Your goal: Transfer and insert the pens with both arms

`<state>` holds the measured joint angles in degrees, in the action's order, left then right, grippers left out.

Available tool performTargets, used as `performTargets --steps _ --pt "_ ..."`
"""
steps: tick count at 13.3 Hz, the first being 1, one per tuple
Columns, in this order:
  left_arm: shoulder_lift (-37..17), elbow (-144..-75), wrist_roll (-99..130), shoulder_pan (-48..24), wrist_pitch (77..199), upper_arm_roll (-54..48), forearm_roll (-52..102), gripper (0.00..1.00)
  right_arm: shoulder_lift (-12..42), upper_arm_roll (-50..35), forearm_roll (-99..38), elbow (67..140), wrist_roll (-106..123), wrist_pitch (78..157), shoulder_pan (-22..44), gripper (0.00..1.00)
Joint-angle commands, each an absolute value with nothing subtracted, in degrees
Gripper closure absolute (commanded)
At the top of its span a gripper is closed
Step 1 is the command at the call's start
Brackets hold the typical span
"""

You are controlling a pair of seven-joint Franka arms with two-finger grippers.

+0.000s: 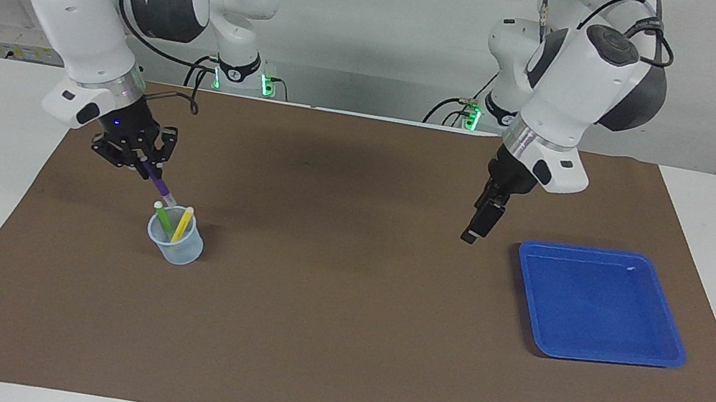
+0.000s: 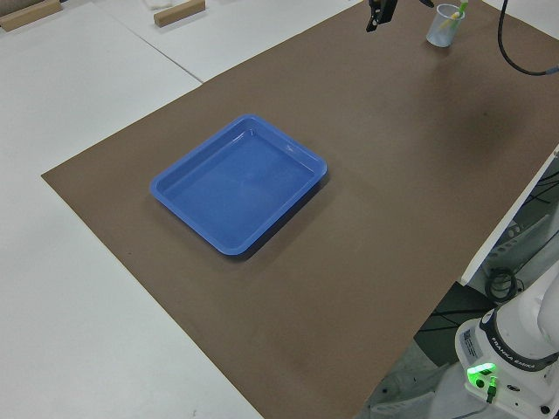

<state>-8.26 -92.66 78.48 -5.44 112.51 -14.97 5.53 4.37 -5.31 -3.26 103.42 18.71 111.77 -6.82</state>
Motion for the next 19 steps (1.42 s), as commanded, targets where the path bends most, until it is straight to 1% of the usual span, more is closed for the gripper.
performTargets --steps 1,3,7,9,11,13,14,15,16,17,18,19 --pt "-5.54 -93.52 67.46 -0.99 106.63 -15.38 4.92 0.0 6.15 -5.89 -2.02 105.46 19.6 116.08 -7.12 1.0" --pt "-4.4 -93.52 58.22 1.83 103.55 -15.38 4.92 0.0 7.2 -5.89 -2.02 105.82 19.08 118.12 -6.42 1.0" --pt "-3.25 -93.43 41.44 7.46 100.56 -15.03 4.75 0.0 7.73 -5.98 -2.02 105.91 18.9 118.74 -6.42 1.0" --pt "-3.25 -92.73 32.82 7.82 98.36 -14.86 -0.58 0.0 8.7 -5.98 -2.02 106.17 17.06 119.0 -6.33 1.0" --pt "-2.82 -92.73 27.97 7.91 97.39 -14.42 -2.72 0.0 9.23 -5.98 -2.02 107.92 16.44 121.71 -6.24 1.0" --pt "-0.02 -93.42 23.49 6.51 96.69 -11.0 -2.72 0.0 9.23 -5.98 -2.02 109.16 15.48 122.52 -5.72 1.0" --pt "1.22 -94.04 20.16 6.5 93.72 -10.64 -2.72 0.0 9.14 -5.98 -2.11 109.51 15.21 122.43 -5.71 1.0" --pt "2.45 -95.52 15.86 6.5 92.47 -10.11 -2.64 0.0 9.23 -5.98 -2.02 109.51 15.21 122.52 -5.71 0.91" --pt "3.42 -97.45 13.56 6.42 92.55 -8.98 -2.64 0.0 9.23 -5.98 -2.11 109.51 14.94 122.52 -5.71 0.58" --pt "4.47 -99.56 13.27 5.55 92.72 -8.62 -2.64 0.0 9.32 -5.98 -2.11 109.34 13.81 122.35 -5.71 0.13" --pt "5.18 -100.8 13.53 4.06 92.99 -7.83 -2.64 0.0 9.4 -6.06 -2.11 108.55 13.19 121.65 -5.8 0.0" --pt "5.27 -100.81 14.32 2.91 91.94 -7.65 -2.64 0.0 9.23 -6.06 -2.2 108.02 13.1 121.21 -5.8 0.0"
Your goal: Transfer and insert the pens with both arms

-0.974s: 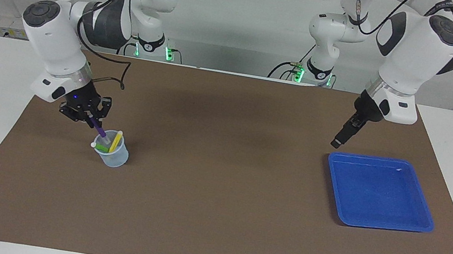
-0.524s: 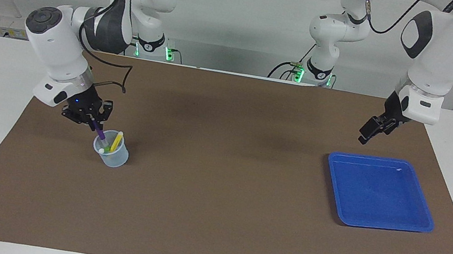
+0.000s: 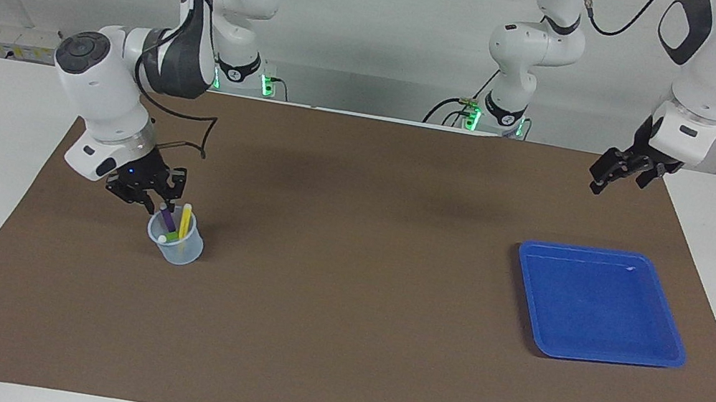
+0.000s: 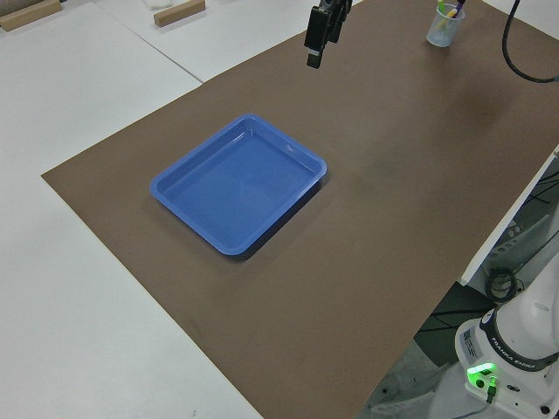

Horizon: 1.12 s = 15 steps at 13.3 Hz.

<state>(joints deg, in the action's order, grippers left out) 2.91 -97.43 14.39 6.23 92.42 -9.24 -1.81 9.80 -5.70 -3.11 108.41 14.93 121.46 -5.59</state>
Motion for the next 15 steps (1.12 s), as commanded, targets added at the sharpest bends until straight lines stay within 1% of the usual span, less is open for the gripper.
performTargets --steps 1,4,6,8,9,12,15 --pt "5.71 -101.68 13.72 2.73 91.85 -6.43 -2.64 0.0 8.97 -5.98 -2.2 106.63 12.83 119.46 -5.71 0.0" --pt "5.54 -101.6 12.83 -1.13 94.65 -2.91 -1.42 0.0 7.39 -6.06 -2.2 101.7 11.96 110.68 -5.71 0.0" --pt "5.71 -101.61 8.38 -2.19 93.61 -2.81 -0.79 0.0 4.5 -6.06 -2.29 101.16 10.91 107.33 -5.8 0.0" --pt "5.27 -100.38 7.47 -2.37 92.03 -2.9 0.08 0.0 0.9 -6.06 -2.46 101.16 10.28 101.98 -6.24 0.0" --pt "5.19 -99.76 7.47 -3.07 91.93 -2.73 0.35 0.0 -1.04 -6.06 -2.46 101.16 10.28 100.13 -6.24 0.0" --pt "5.27 -99.84 7.38 -3.16 91.93 -2.64 0.35 0.0 -4.38 -5.8 -2.9 100.9 10.55 96.69 -6.41 0.0" --pt "5.36 -99.14 7.38 -3.43 92.02 -2.64 0.35 0.0 -5.71 -5.89 -2.02 98.18 10.28 93.09 -6.15 0.0"
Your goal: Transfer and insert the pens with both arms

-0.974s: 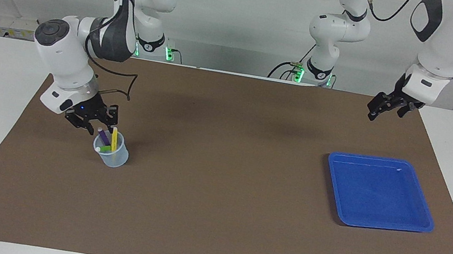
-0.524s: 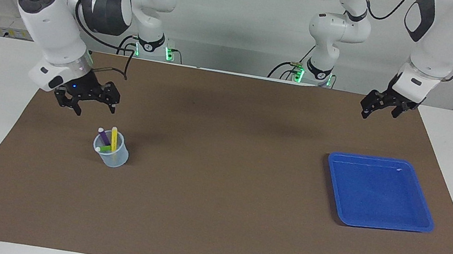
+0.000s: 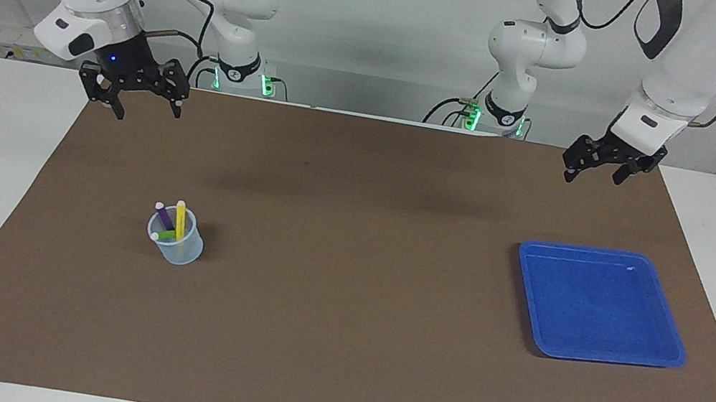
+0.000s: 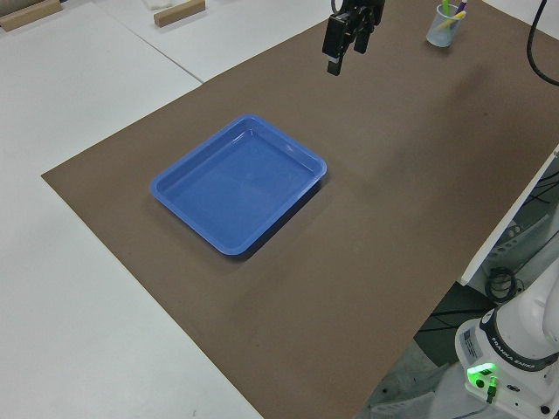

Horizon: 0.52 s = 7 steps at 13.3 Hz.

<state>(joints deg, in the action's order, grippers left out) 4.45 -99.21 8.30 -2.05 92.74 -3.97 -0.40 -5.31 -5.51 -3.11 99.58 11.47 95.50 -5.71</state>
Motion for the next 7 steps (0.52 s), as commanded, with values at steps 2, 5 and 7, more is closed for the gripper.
performTargets --steps 2,5,7 --pt "5.62 -99.14 7.21 -3.25 91.93 -2.64 0.35 0.0 -7.03 -5.89 -1.85 100.8 10.2 93.69 -6.5 0.0" --pt "5.71 -99.31 6.95 -3.16 92.29 -2.64 0.35 0.0 -7.82 -5.89 -1.76 102.3 10.2 93.78 -6.5 0.0" --pt "5.71 -99.4 6.68 -3.25 92.2 -2.64 0.44 0.0 -7.91 -5.89 -1.67 102.48 10.28 93.78 -6.42 0.0"
